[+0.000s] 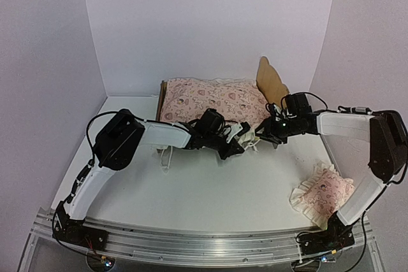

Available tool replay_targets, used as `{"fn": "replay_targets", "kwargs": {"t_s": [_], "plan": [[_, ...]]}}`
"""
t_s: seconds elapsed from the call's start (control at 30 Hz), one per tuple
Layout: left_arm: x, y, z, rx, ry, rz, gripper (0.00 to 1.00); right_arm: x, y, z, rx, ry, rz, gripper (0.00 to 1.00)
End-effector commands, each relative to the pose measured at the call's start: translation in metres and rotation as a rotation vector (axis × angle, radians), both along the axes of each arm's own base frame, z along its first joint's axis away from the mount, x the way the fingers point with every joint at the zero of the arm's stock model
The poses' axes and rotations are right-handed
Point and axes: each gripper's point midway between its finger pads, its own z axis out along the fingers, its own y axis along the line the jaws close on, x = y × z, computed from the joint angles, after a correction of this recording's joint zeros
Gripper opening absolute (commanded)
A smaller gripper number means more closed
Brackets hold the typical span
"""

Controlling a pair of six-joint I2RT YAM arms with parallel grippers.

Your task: Set up the pet bed

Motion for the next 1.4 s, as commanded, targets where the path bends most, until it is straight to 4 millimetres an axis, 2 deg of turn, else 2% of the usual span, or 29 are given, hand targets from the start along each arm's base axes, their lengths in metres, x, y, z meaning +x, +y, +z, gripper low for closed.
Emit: {"fn": "replay_targets", "kwargs": {"t_s": [0.0,0.07,0.13,0.27,0.37,0.57,0.67,0.77,0.83,0.93,1.0,1.1,1.27,1.37], "plan": [[0.018,0.002,0.003,-0.024,-0.025,0.04,0.0,0.014,0.048,0.037,0.061,-0.136,0.139,0.41],[0.02,0.002,0.003,-0.024,-0.026,0.048,0.0,0.01,0.059,0.036,0.045,-0.14,0.173,0.4],[0.021,0.002,0.003,-0.026,-0.027,0.054,0.0,0.003,0.059,0.027,0.014,-0.107,0.179,0.4],[0.023,0.001,0.004,-0.032,-0.019,0.064,0.0,-0.025,0.043,0.0,-0.077,0.019,0.199,0.41],[0.026,0.0,0.008,-0.041,-0.009,0.075,0.0,-0.051,0.027,-0.012,-0.148,0.078,0.236,0.42],[0.028,-0.004,0.02,-0.064,0.002,0.073,0.0,-0.085,0.022,0.004,-0.134,-0.008,0.374,0.47],[0.029,-0.004,0.022,-0.068,0.002,0.073,0.0,-0.093,0.022,0.004,-0.143,-0.116,0.469,0.47],[0.028,-0.004,0.023,-0.064,0.002,0.072,0.0,-0.082,0.012,-0.022,-0.228,-0.304,0.477,0.48],[0.028,-0.003,0.022,-0.061,0.001,0.072,0.0,-0.06,0.004,-0.035,-0.303,-0.514,0.412,0.5],[0.028,-0.003,0.022,-0.059,-0.001,0.071,0.0,-0.024,-0.011,-0.035,-0.398,-0.73,0.253,0.52],[0.028,-0.003,0.023,-0.059,-0.002,0.071,0.0,-0.006,-0.014,-0.035,-0.423,-0.765,0.185,0.52],[0.027,-0.004,0.025,-0.06,-0.005,0.07,0.0,0.012,-0.01,-0.042,-0.415,-0.792,0.142,0.52],[0.028,-0.004,0.028,-0.066,-0.013,0.072,0.0,0.027,-0.012,-0.065,-0.438,-0.757,0.099,0.5],[0.029,-0.005,0.031,-0.073,-0.017,0.072,0.0,0.033,-0.011,-0.072,-0.432,-0.749,0.076,0.48]]}}
